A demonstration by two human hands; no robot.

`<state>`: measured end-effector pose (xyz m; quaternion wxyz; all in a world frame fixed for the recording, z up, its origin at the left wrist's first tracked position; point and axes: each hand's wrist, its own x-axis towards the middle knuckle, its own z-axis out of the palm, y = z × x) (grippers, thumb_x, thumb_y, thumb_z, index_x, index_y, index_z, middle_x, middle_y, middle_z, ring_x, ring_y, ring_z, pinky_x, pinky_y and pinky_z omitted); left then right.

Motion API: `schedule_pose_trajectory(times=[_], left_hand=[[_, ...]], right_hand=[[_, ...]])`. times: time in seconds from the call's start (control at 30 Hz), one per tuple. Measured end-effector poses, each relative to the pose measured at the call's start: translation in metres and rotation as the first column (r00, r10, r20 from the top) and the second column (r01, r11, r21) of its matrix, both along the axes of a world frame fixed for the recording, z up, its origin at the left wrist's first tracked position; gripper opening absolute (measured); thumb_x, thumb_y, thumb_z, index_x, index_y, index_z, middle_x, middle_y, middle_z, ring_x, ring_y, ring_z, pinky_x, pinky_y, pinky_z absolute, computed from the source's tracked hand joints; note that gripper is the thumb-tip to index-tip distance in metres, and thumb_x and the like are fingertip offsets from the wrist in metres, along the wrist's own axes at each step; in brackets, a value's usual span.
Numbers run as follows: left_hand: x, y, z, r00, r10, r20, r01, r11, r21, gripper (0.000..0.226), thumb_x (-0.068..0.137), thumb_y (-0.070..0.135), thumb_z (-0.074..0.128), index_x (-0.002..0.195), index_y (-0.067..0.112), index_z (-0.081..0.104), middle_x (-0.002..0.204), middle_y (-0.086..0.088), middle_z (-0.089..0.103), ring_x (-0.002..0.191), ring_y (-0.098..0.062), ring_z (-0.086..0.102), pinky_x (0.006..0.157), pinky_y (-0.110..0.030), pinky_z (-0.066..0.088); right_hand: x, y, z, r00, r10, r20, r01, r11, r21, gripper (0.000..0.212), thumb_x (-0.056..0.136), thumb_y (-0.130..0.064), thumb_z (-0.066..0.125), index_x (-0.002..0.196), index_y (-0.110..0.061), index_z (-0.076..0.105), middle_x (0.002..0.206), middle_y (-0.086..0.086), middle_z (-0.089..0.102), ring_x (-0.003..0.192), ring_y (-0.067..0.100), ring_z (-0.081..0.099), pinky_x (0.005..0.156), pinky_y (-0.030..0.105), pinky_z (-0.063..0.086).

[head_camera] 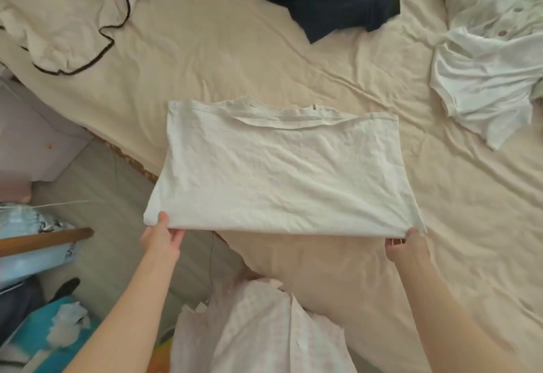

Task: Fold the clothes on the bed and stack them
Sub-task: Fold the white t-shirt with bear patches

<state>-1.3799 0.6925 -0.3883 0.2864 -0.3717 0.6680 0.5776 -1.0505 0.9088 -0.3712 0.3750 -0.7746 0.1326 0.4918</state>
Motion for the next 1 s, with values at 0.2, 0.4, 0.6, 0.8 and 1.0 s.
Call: schedule_pose_trajectory(times=[0.2, 0.4, 0.6, 0.8, 1.0], left_hand=[[-0.003, -0.024, -0.003, 0.999, -0.05, 0.011, 0.05, 0.999, -0.008, 0.028, 0.094, 0.01, 0.055, 0.122, 0.008, 0.052, 0.115, -0.008, 0.06, 0.1, -0.02, 0.059, 0.091, -0.037, 0.05], [-0.008, -0.016, -0.016, 0.986, -0.136, 0.094, 0.152, 0.97, -0.191, 0.035, 0.094, 0.004, 0.051, 0.128, -0.004, 0.048, 0.09, -0.008, 0.056, 0.082, -0.019, 0.06, 0.071, -0.029, 0.052], [-0.009, 0.088, -0.025, 0.94, -0.312, 0.14, 0.266, 0.924, 0.274, 0.025, 0.097, 0.007, 0.046, 0.121, 0.002, 0.048, 0.094, -0.012, 0.058, 0.084, -0.024, 0.06, 0.071, -0.031, 0.051], [-0.03, 0.216, -0.036, 0.86, -0.499, 0.11, 0.41, 0.802, 0.435, 0.025, 0.094, -0.004, 0.032, 0.109, 0.002, 0.05, 0.103, -0.011, 0.054, 0.116, -0.029, 0.051, 0.095, -0.036, 0.041], [-0.059, 0.199, -0.022, 0.959, -0.282, -0.003, 0.246, 0.831, 0.499, 0.014, 0.097, 0.006, 0.044, 0.104, 0.008, 0.055, 0.1, -0.008, 0.064, 0.094, -0.024, 0.066, 0.078, -0.033, 0.055]], right_hand=[[0.018, -0.026, -0.017, 0.984, 0.064, 0.169, -0.065, 0.998, 0.0, 0.033, 0.093, -0.005, 0.043, 0.126, -0.008, 0.049, 0.103, 0.006, 0.059, 0.084, 0.012, 0.063, 0.073, 0.02, 0.054], [-0.021, -0.026, -0.03, 0.946, 0.286, 0.155, -0.292, 0.956, 0.021, 0.033, 0.094, -0.007, 0.043, 0.125, 0.001, 0.051, 0.077, 0.003, 0.052, 0.059, 0.013, 0.049, 0.054, 0.024, 0.045], [-0.119, 0.033, -0.046, 0.829, 0.552, -0.093, -0.523, 0.823, 0.224, 0.013, 0.096, -0.011, 0.046, 0.101, -0.002, 0.053, 0.095, 0.013, 0.058, 0.08, 0.022, 0.061, 0.075, 0.034, 0.054], [-0.187, 0.112, -0.055, 0.731, 0.608, -0.309, -0.51, 0.788, 0.344, 0.035, 0.1, -0.016, 0.038, 0.133, -0.005, 0.039, 0.12, 0.016, 0.053, 0.102, 0.029, 0.058, 0.087, 0.038, 0.051], [-0.192, 0.112, -0.046, 0.807, 0.582, -0.097, -0.468, 0.731, 0.498, 0.025, 0.099, -0.02, 0.041, 0.119, -0.007, 0.05, 0.109, 0.01, 0.064, 0.101, 0.024, 0.064, 0.083, 0.034, 0.052]])
